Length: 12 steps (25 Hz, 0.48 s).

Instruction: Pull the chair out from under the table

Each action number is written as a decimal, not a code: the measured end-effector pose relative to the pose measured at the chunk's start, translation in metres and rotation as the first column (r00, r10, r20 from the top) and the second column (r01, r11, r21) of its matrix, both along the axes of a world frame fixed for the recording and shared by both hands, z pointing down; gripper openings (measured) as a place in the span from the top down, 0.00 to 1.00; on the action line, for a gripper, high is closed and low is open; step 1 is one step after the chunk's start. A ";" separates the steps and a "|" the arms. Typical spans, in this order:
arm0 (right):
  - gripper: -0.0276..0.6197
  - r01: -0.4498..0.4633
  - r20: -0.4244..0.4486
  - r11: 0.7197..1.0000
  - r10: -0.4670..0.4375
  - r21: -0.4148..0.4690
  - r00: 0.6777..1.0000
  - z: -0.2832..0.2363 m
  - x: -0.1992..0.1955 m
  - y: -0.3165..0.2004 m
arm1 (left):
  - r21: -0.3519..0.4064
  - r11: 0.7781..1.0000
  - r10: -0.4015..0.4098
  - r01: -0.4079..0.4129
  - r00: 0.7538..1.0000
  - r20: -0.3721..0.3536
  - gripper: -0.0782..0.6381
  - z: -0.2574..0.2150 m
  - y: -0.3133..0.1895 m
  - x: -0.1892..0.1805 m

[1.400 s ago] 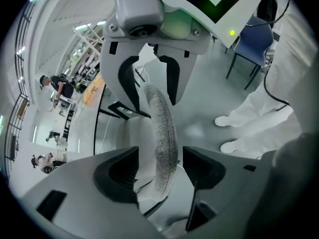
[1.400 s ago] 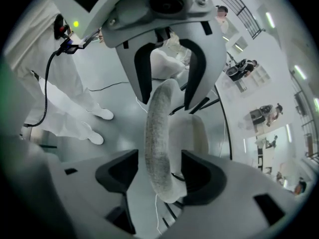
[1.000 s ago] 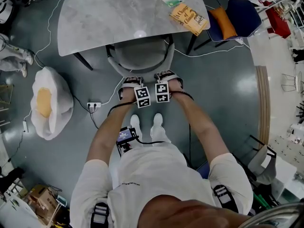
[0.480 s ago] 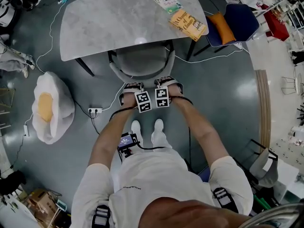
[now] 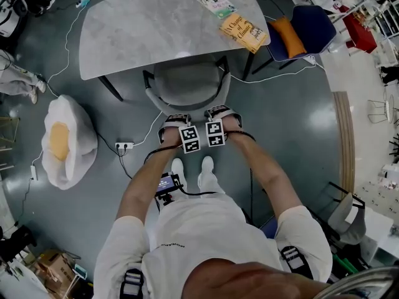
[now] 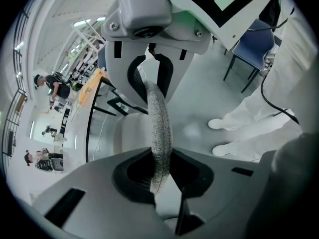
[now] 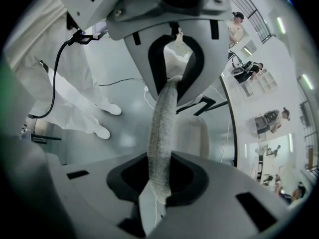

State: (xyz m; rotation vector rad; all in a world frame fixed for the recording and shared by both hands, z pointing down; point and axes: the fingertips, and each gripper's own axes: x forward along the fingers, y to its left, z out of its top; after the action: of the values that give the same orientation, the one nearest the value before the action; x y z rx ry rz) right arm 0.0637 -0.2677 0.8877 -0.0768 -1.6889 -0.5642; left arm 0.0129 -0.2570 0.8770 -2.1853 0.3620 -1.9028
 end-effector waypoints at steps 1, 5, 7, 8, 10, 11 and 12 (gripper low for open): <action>0.84 0.000 -0.001 1.000 0.000 -0.001 1.000 0.000 0.001 0.003 | -0.001 1.000 -0.003 0.003 1.000 0.000 0.79 0.000 0.003 0.001; 0.84 0.006 -0.002 1.000 -0.006 -0.005 1.000 0.000 0.003 0.019 | -0.004 1.000 -0.011 0.011 1.000 -0.004 0.79 0.000 0.018 0.003; 0.84 0.008 -0.001 1.000 -0.008 -0.006 1.000 0.000 0.005 0.028 | -0.008 1.000 -0.015 0.015 1.000 -0.009 0.79 0.000 0.028 0.005; 0.84 0.009 0.000 1.000 -0.009 -0.005 1.000 0.000 0.006 0.033 | -0.010 1.000 -0.016 0.016 1.000 -0.011 0.79 -0.001 0.033 0.006; 0.83 0.008 0.000 1.000 -0.008 -0.005 1.000 -0.001 0.011 0.043 | -0.015 1.000 -0.015 0.015 1.000 -0.014 0.79 -0.001 0.043 0.011; 0.83 0.008 0.000 1.000 -0.008 -0.005 1.000 -0.001 0.013 0.048 | -0.018 1.000 -0.014 0.014 1.000 -0.014 0.79 -0.001 0.048 0.013; 0.83 0.007 0.000 1.000 -0.007 -0.004 1.000 -0.001 0.014 0.052 | -0.020 1.000 -0.014 0.014 1.000 -0.014 0.79 -0.001 0.053 0.014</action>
State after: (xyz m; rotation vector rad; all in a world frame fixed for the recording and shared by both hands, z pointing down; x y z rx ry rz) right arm 0.0775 -0.2153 0.8869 -0.0864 -1.6904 -0.5661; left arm 0.0274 -0.2040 0.8758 -2.2152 0.3632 -1.9073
